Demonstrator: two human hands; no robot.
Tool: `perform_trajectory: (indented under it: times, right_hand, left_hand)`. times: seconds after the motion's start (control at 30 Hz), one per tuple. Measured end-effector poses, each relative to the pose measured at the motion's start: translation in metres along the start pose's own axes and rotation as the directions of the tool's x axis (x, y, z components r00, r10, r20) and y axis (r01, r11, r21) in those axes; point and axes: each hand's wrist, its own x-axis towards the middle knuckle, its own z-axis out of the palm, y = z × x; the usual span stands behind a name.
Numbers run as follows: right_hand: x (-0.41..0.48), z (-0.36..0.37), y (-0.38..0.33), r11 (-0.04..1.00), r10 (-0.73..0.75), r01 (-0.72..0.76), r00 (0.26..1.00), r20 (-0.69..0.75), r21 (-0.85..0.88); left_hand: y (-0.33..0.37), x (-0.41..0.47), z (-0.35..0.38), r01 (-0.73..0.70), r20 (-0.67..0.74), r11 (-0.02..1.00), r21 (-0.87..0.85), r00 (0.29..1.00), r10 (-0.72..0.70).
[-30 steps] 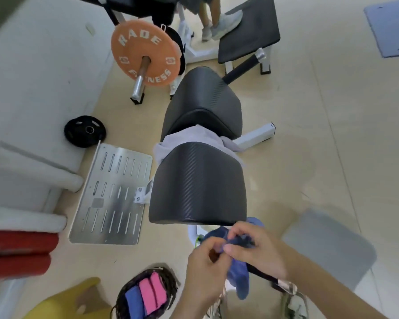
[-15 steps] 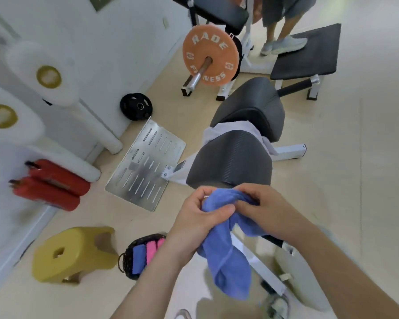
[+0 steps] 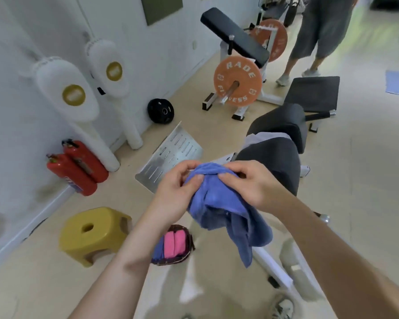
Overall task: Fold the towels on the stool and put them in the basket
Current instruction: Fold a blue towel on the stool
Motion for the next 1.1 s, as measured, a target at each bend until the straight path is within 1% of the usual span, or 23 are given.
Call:
perform_trajectory:
  times: [0.03, 0.1, 0.13, 0.2, 0.23, 0.27, 0.3, 0.33, 0.37, 0.4, 0.47, 0.5, 0.57, 0.6, 0.63, 0.67, 0.7, 0.73, 0.8, 0.87, 0.93, 1.0, 1.1]
  right_hand:
    - [0.000, 0.009, -0.020, 1.000, -0.012, 0.012, 1.000, 0.023, -0.010]
    - [0.005, 0.029, -0.055, 0.999, -0.020, 0.018, 0.997, 0.069, 0.035]
    - [0.009, 0.038, -0.072, 0.996, -0.007, -0.001, 0.996, 0.091, 0.093]
    - [0.021, 0.059, -0.100, 0.966, 0.054, -0.090, 0.987, 0.150, 0.242]
    - [0.028, 0.069, -0.112, 0.938, 0.092, -0.148, 0.978, 0.185, 0.313]
    - [0.035, 0.079, -0.122, 0.905, 0.124, -0.202, 0.967, 0.222, 0.375]
    - [0.042, 0.088, -0.131, 0.870, 0.147, -0.254, 0.952, 0.269, 0.423]
    - [0.049, 0.098, -0.138, 0.841, 0.160, -0.299, 0.934, 0.320, 0.452]
    - [0.055, 0.107, -0.145, 0.819, 0.161, -0.334, 0.914, 0.371, 0.466]
    - [0.061, 0.115, -0.150, 0.813, 0.154, -0.350, 0.900, 0.408, 0.465]
    - [0.073, 0.130, -0.158, 0.836, 0.112, -0.328, 0.887, 0.448, 0.440]
    - [0.078, 0.137, -0.162, 0.847, 0.084, -0.308, 0.881, 0.465, 0.432]
    - [0.090, 0.146, -0.168, 0.844, 0.029, -0.302, 0.851, 0.525, 0.443]
    - [0.097, 0.150, -0.172, 0.845, 0.010, -0.303, 0.832, 0.554, 0.440]
    - [0.103, 0.153, -0.176, 0.858, -0.008, -0.287, 0.822, 0.570, 0.425]
    - [0.111, 0.153, -0.178, 0.891, -0.027, -0.243, 0.815, 0.578, 0.383]
    - [0.119, 0.152, -0.180, 0.933, -0.056, -0.161, 0.817, 0.573, 0.320]
    - [0.128, 0.150, -0.182, 0.961, -0.096, -0.069, 0.826, 0.555, 0.269]
    - [0.143, 0.145, -0.187, 0.970, -0.172, 0.048, 0.829, 0.532, 0.240]
    - [0.157, 0.148, -0.190, 0.957, -0.272, 0.163, 0.791, 0.549, 0.240]
    - [0.165, 0.163, -0.193, 0.940, -0.336, 0.306, 0.752, 0.567, 0.152]
    - [0.175, 0.188, -0.194, 0.912, -0.380, 0.403, 0.768, 0.515, 0.072]
    - [0.195, 0.223, -0.191, 0.862, -0.452, 0.504, 0.812, 0.370, -0.054]
  left_hand:
    - [0.008, -0.012, -0.019, -0.006, -0.009, 1.000, 0.002, 1.000, 0.006]
    - [0.021, -0.034, -0.056, -0.026, -0.024, 0.999, 0.042, 0.999, 0.027]
    - [0.027, -0.044, -0.073, -0.038, -0.025, 0.995, 0.097, 0.999, 0.041]
    - [0.035, -0.058, -0.103, -0.076, -0.041, 0.966, 0.246, 0.995, 0.088]
    - [0.038, -0.065, -0.114, -0.124, -0.057, 0.928, 0.351, 0.987, 0.153]
    - [0.038, -0.070, -0.123, -0.190, -0.070, 0.862, 0.470, 0.965, 0.251]
    - [0.038, -0.075, -0.130, -0.244, -0.076, 0.769, 0.591, 0.932, 0.354]
    - [0.036, -0.080, -0.135, -0.256, -0.094, 0.690, 0.677, 0.900, 0.426]
    - [0.034, -0.084, -0.139, -0.238, -0.133, 0.648, 0.723, 0.873, 0.469]
    - [0.032, -0.087, -0.144, -0.215, -0.189, 0.641, 0.737, 0.845, 0.501]
    - [0.030, -0.088, -0.157, -0.181, -0.293, 0.651, 0.737, 0.782, 0.550]
    - [0.030, -0.086, -0.164, -0.157, -0.326, 0.641, 0.751, 0.756, 0.567]
    - [0.030, -0.079, -0.178, -0.104, -0.338, 0.574, 0.813, 0.718, 0.609]
    - [0.032, -0.073, -0.183, -0.093, -0.345, 0.573, 0.814, 0.715, 0.607]
    - [0.036, -0.067, -0.188, -0.094, -0.372, 0.628, 0.772, 0.735, 0.567]
    - [0.041, -0.062, -0.193, -0.092, -0.417, 0.719, 0.689, 0.762, 0.496]
    - [0.044, -0.054, -0.198, -0.079, -0.454, 0.802, 0.592, 0.789, 0.413]
    - [0.047, -0.044, -0.204, -0.048, -0.480, 0.852, 0.521, 0.809, 0.339]
    - [0.049, -0.025, -0.219, 0.039, -0.494, 0.856, 0.516, 0.830, 0.260]
    - [0.052, -0.010, -0.232, 0.098, -0.488, 0.837, 0.539, 0.845, 0.216]
    - [0.053, -0.001, -0.242, 0.118, -0.480, 0.848, 0.517, 0.860, 0.173]
    - [0.055, 0.003, -0.254, 0.143, -0.480, 0.854, 0.500, 0.867, 0.136]
    - [0.052, 0.007, -0.282, 0.152, -0.476, 0.858, 0.490, 0.872, 0.118]
